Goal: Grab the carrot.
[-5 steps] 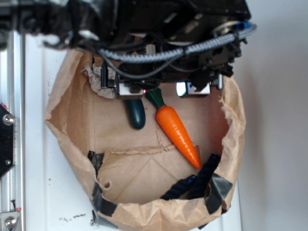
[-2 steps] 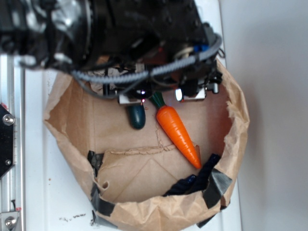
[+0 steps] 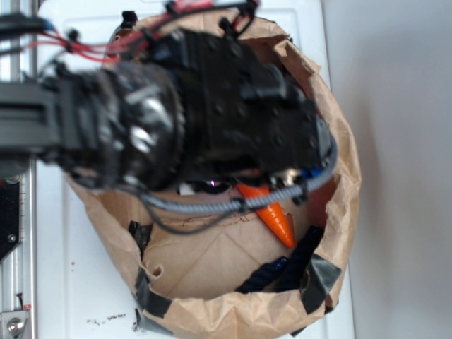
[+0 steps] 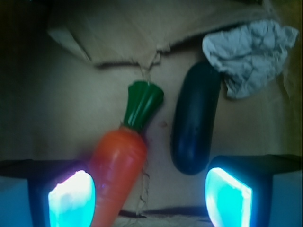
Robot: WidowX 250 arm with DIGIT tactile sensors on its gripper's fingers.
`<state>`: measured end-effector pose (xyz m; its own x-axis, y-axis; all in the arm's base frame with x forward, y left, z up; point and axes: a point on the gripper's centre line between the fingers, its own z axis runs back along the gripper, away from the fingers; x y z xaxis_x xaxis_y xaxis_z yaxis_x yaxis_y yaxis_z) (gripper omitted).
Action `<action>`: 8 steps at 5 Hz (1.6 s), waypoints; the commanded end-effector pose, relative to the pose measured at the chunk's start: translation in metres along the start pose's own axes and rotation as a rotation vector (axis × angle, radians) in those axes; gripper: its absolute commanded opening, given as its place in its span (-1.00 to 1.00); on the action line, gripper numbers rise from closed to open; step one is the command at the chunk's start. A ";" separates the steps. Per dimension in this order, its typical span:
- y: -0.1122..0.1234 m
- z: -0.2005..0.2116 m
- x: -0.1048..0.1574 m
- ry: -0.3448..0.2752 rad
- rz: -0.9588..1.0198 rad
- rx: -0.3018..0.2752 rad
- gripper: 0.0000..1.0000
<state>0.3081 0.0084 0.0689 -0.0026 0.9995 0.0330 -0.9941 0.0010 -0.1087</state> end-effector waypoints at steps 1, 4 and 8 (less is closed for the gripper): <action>0.010 0.027 0.007 0.017 -0.022 -0.097 1.00; -0.008 0.009 -0.005 0.011 0.062 -0.121 1.00; -0.003 -0.035 -0.022 -0.091 0.032 -0.052 1.00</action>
<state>0.3291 -0.0114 0.0291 -0.0528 0.9912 0.1210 -0.9882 -0.0344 -0.1491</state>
